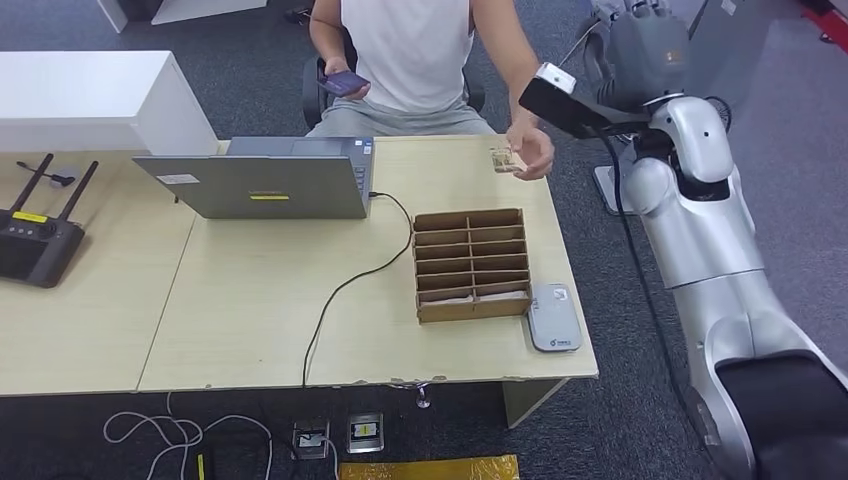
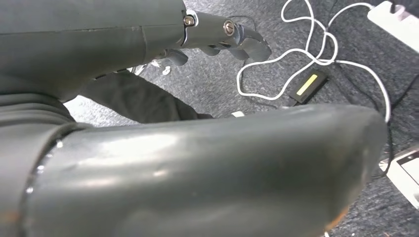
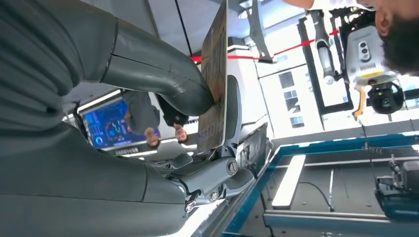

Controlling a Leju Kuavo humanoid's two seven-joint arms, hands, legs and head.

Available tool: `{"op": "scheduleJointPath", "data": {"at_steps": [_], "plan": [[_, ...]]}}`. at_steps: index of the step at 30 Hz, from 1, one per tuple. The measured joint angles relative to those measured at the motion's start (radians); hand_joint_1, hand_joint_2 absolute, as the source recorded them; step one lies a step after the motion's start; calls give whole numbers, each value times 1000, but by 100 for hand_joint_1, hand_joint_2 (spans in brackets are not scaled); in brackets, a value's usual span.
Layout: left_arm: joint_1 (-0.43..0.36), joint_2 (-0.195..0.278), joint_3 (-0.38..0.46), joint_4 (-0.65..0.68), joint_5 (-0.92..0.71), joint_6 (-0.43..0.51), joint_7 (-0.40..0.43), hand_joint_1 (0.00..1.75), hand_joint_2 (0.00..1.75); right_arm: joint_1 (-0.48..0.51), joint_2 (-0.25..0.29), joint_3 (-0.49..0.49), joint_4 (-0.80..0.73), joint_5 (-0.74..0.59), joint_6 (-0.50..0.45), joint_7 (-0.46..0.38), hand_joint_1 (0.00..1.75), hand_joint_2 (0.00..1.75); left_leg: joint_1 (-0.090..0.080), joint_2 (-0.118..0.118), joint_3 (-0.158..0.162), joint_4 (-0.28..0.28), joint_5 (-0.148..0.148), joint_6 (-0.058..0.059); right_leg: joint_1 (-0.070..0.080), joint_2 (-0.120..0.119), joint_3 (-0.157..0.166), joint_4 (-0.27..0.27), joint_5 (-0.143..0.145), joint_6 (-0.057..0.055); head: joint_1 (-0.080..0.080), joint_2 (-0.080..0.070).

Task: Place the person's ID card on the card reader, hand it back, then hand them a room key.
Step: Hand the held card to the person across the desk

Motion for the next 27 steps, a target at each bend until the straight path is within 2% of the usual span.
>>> {"op": "scheduleJointPath", "data": {"at_steps": [5, 14, 24, 27], "plan": [[-17, -3, -3, 0, -13, -14, 0, 0, 0, -53, 40, 12, 139, 34, 26, -18, 175, 175, 0, 0, 0, 0, 0, 0, 0, 0, 0, 0, 0, 0, 0, 0], [-29, -1, -16, 0, -24, -39, 6, 0, 0, -57, 115, 73, 386, 62, 89, 5, 175, 175, 1, -1, 0, 0, 0, 0, 1, -1, 0, 0, 0, 0, 0, 0], [-32, 10, -33, 0, -40, -61, 20, 0, 0, -59, 132, 111, 541, 57, 103, 37, 175, 175, 1, -1, 0, 0, 0, 0, 1, -1, 0, 0, 0, 0, 0, 0], [-34, 12, -36, 0, -42, -66, 22, 0, 0, -58, 131, 115, 559, 51, 98, 41, 56, 175, 1, -1, 0, 0, 0, 0, 1, 0, 0, 0, 0, 0, 0, 0]]}}
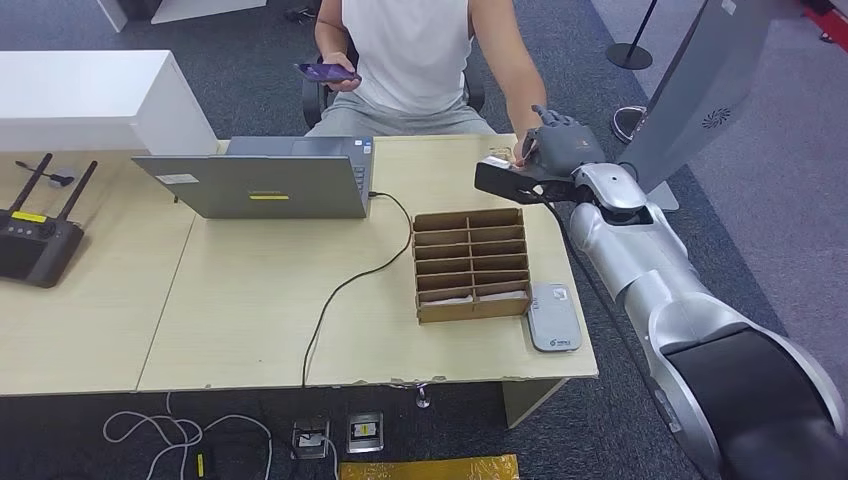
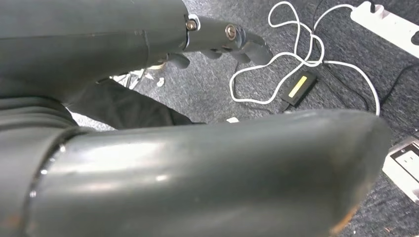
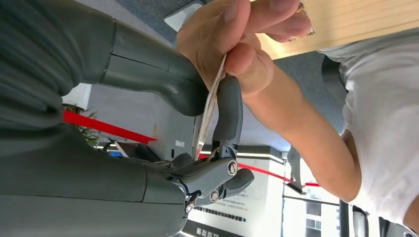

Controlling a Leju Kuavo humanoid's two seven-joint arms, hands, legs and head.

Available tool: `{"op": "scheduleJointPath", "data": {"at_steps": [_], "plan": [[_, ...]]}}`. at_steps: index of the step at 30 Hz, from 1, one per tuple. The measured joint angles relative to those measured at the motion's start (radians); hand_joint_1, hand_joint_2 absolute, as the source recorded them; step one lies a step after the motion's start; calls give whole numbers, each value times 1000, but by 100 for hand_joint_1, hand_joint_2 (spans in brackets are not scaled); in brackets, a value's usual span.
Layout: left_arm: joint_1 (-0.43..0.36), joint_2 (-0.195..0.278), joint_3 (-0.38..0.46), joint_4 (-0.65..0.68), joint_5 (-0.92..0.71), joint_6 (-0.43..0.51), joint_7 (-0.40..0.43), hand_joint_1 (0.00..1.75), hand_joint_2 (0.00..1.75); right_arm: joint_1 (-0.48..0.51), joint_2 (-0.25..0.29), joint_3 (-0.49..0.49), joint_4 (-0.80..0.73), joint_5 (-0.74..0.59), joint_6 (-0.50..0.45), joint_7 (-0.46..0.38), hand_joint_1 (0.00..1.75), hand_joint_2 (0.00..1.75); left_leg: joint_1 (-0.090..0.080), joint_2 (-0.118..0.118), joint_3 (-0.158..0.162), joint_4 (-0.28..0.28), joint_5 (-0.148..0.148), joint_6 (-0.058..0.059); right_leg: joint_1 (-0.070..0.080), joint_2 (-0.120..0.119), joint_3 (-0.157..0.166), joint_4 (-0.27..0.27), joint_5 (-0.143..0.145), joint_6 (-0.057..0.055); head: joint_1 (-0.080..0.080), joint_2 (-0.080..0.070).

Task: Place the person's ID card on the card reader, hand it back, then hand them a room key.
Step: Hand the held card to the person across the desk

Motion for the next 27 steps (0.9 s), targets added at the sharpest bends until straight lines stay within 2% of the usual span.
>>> {"op": "scheduleJointPath", "data": {"at_steps": [1, 7, 12, 20, 27], "plan": [[0, 1, -1, 0, -1, -1, 1, 0, 0, 0, 0, 1, 5, -2, -3, 0, 15, 175, 0, 0, 0, 0, 0, 0, 0, 0, 0, 0, 0, 0, 0, 0], [-2, 1, -6, 0, -3, -2, 3, 0, 0, -3, -5, 1, 25, -36, -52, -4, 0, 175, 0, 0, 0, 0, 0, 0, 0, 0, 0, 0, 0, 0, 0, 0], [-2, 1, -7, 0, -6, -1, 3, 0, 0, -17, -9, 0, 35, -64, -125, -25, 0, 175, 0, 0, 0, 0, 0, 0, 0, 1, 0, 0, 0, 0, 0, 0], [-3, 1, -8, 0, -8, 8, 3, 0, 0, -102, -26, -20, 37, -157, -275, -89, 0, 175, 0, 0, 0, 0, 0, -1, 0, 0, 0, 0, 0, 0, 0, 0], [-3, 2, -15, 0, -3, 16, 3, 0, 0, -205, -54, -74, 36, -260, -439, -186, 0, 175, -1, 0, 0, 0, 0, -1, -1, 1, -1, 0, 0, 0, 0, 0]]}}
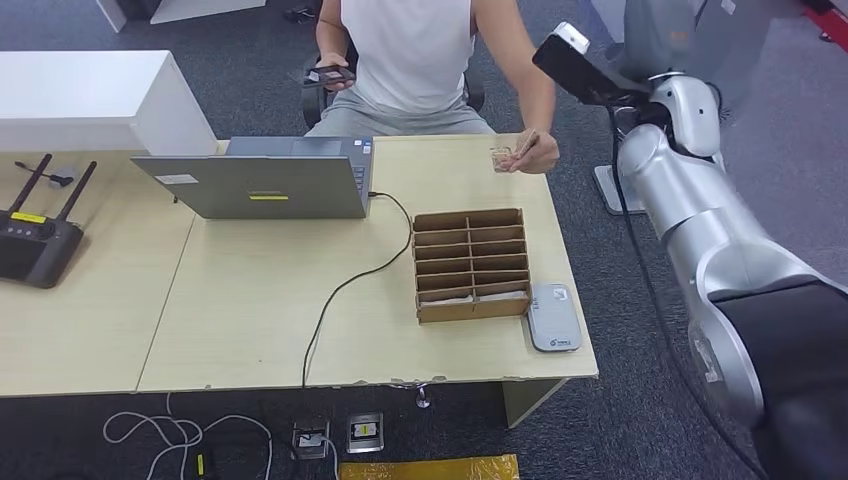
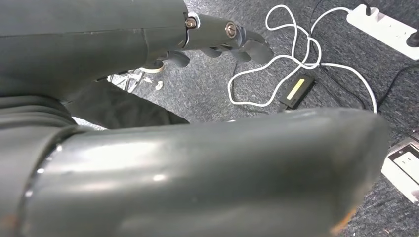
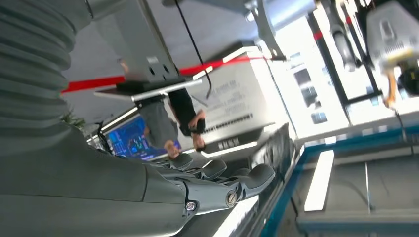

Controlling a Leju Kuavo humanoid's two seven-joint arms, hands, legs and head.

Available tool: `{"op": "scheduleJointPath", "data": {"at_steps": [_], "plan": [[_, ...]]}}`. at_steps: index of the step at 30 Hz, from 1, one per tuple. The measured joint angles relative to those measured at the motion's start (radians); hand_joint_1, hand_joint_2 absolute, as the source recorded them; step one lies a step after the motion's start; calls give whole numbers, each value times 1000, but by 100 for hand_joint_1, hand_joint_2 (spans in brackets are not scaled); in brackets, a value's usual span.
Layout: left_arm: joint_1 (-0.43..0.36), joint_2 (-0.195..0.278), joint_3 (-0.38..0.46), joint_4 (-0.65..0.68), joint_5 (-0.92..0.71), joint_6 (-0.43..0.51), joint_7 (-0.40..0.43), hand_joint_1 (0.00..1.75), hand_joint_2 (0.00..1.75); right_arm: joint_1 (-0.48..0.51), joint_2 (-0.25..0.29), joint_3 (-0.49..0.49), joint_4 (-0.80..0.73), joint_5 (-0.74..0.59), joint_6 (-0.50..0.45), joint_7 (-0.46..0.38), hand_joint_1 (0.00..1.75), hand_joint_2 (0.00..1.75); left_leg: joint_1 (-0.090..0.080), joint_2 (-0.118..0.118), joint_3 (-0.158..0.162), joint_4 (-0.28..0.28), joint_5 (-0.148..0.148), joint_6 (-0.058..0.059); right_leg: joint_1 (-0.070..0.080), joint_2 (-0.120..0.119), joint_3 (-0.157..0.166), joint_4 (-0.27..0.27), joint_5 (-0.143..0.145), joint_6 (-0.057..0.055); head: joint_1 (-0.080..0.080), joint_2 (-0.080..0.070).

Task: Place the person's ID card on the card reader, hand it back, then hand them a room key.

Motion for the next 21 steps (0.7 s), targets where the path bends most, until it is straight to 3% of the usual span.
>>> {"op": "scheduleJointPath", "data": {"at_steps": [4, 9, 16, 21], "plan": [[1, 0, 0, 0, 5, 2, 0, 0, 0, -47, -26, -44, -16, -42, -45, -53, 0, 175, 0, 0, 0, 0, 0, 0, 0, 0, 0, 0, 0, 0, 0, 0], [2, 0, -1, 0, 17, 7, 0, 0, 0, -67, -59, -143, -83, 4, -50, -128, 0, 175, 0, 0, 0, 0, 0, 0, 0, 0, 0, 0, 0, 0, 0, 0], [15, 1, -1, 0, 44, 23, -1, 0, 0, -69, -106, -405, -227, 48, -51, -340, 0, 175, 0, -1, 0, 1, 0, 0, 0, -2, 0, 0, 0, 0, 0, 0], [29, 5, -1, 0, 58, 34, -6, 0, 0, -67, -165, -574, -330, -9, -52, -382, 0, 175, -1, -2, 0, 2, 0, 0, -1, -3, 0, -1, 0, 0, 0, 0]]}}
